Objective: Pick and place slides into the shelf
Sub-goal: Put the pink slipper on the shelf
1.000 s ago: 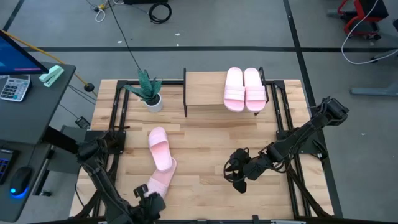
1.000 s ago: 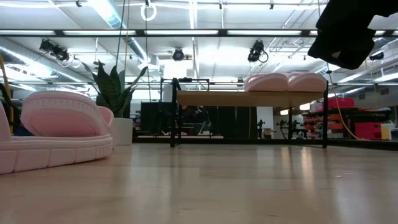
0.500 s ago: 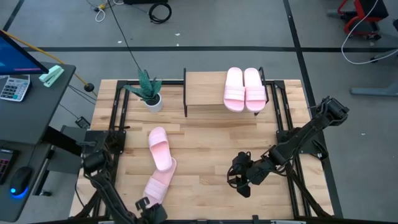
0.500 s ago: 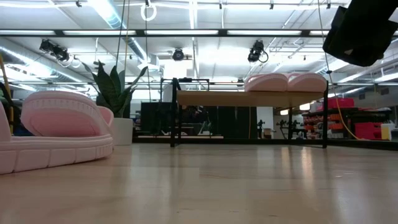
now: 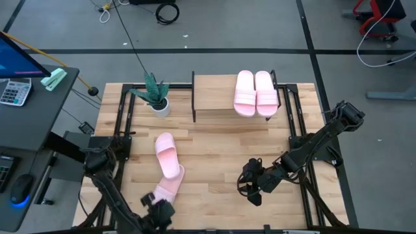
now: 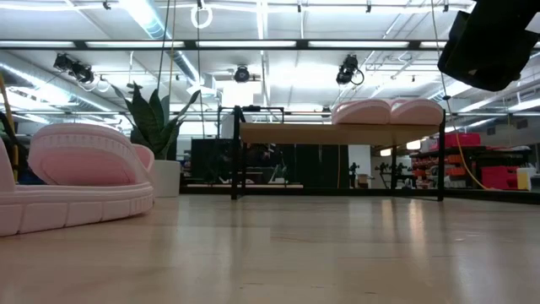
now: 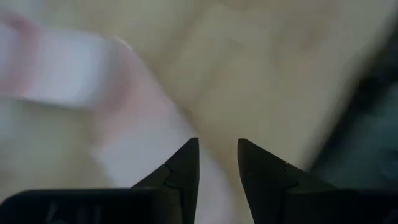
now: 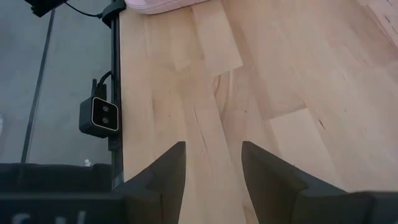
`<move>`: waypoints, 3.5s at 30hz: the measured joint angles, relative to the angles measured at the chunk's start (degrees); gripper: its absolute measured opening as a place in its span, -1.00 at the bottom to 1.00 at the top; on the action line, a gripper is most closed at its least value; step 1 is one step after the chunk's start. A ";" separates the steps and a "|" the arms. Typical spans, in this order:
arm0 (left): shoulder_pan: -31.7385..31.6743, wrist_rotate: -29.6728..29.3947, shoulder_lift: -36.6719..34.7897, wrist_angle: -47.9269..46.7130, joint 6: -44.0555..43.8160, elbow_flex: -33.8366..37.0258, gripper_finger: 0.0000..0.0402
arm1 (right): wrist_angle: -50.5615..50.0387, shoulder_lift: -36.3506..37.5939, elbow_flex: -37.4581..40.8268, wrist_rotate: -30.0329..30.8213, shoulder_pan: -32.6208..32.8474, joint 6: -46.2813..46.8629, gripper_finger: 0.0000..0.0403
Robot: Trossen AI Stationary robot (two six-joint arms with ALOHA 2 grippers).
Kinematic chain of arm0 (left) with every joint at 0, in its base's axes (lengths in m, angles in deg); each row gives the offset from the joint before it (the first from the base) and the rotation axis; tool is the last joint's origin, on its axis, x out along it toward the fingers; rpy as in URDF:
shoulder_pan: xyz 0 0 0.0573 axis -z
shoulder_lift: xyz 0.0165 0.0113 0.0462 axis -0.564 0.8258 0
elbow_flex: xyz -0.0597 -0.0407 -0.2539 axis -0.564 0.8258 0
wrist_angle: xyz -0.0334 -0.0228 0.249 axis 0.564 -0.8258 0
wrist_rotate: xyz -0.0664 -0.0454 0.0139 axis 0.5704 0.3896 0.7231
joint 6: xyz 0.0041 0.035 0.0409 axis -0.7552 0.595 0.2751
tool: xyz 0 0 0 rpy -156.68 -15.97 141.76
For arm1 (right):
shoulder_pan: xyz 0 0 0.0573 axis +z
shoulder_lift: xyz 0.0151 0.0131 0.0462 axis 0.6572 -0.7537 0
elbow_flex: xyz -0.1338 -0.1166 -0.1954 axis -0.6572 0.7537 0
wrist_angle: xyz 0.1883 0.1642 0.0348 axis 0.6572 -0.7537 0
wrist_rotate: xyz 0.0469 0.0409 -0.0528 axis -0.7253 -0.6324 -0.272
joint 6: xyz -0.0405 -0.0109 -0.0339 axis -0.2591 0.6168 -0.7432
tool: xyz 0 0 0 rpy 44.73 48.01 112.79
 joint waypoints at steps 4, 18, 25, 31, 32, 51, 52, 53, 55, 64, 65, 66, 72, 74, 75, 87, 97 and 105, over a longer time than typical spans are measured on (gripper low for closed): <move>-2.42 -3.50 -0.06 -7.53 3.04 0.44 -0.44 | -0.03 0.00 0.00 0.04 -0.75 -0.04 -0.20; -10.79 -2.80 -0.40 -4.57 16.41 6.16 0.05 | 0.03 0.00 0.00 0.09 -1.45 -0.03 -0.20; -11.07 2.57 -0.39 0.09 20.11 10.23 0.33 | 0.04 0.00 0.00 0.10 -1.45 -0.04 -0.20; -12.78 2.95 -0.39 -0.05 20.47 13.76 0.37 | 0.06 0.00 0.00 0.08 -1.45 -0.06 -0.20; -12.97 2.98 -0.39 0.65 20.70 14.19 0.37 | 0.04 0.00 0.00 0.08 -1.45 -0.04 -0.20; -16.35 4.18 -0.42 5.17 19.81 24.77 0.23 | 0.14 0.00 0.00 0.06 -1.45 1.14 -0.20; -16.50 4.18 -0.42 5.19 19.73 25.17 0.18 | 0.14 0.00 0.00 0.07 -1.45 1.14 -0.20; -16.68 4.18 -0.42 5.11 19.74 25.61 0.12 | 0.13 0.00 0.00 0.08 -1.45 1.16 -0.20; -16.96 4.28 -0.43 5.02 19.05 25.77 -0.02 | 0.15 0.00 0.00 0.08 -1.45 1.19 -0.20; -16.50 3.00 -0.39 1.32 17.35 24.20 -0.63 | 0.07 0.00 0.00 0.48 -1.45 2.63 -0.20; -16.48 2.98 -0.35 -0.68 17.39 23.40 -0.63 | 0.07 0.00 0.00 0.50 -1.45 2.66 -0.20; -16.34 2.82 -0.28 -3.06 17.35 22.23 -0.63 | 0.08 0.00 0.00 0.50 -1.45 2.65 -0.20; -15.72 -0.18 -2.26 -7.77 19.58 15.07 -0.63 | 0.00 0.01 0.00 0.56 -1.45 2.61 -0.20; -15.81 -1.36 -3.07 -7.28 19.97 12.84 -0.63 | -0.32 0.01 0.00 0.61 -1.45 2.59 -0.20; -15.87 -2.30 -3.49 -7.09 20.54 12.52 -0.63 | -0.39 0.00 0.00 0.69 -1.45 2.59 -0.20; -18.41 -9.01 -4.46 -7.44 36.96 -6.98 -0.64 | -0.59 0.02 0.00 0.76 -1.29 3.15 -0.20; -21.77 -31.15 -10.83 -1.00 44.84 -20.12 -0.64 | -0.92 0.02 0.00 0.16 -1.31 3.18 -0.20; -27.47 -42.82 -14.04 15.50 59.01 -20.08 -0.65 | -0.87 0.02 0.00 -0.23 -1.31 3.15 -0.20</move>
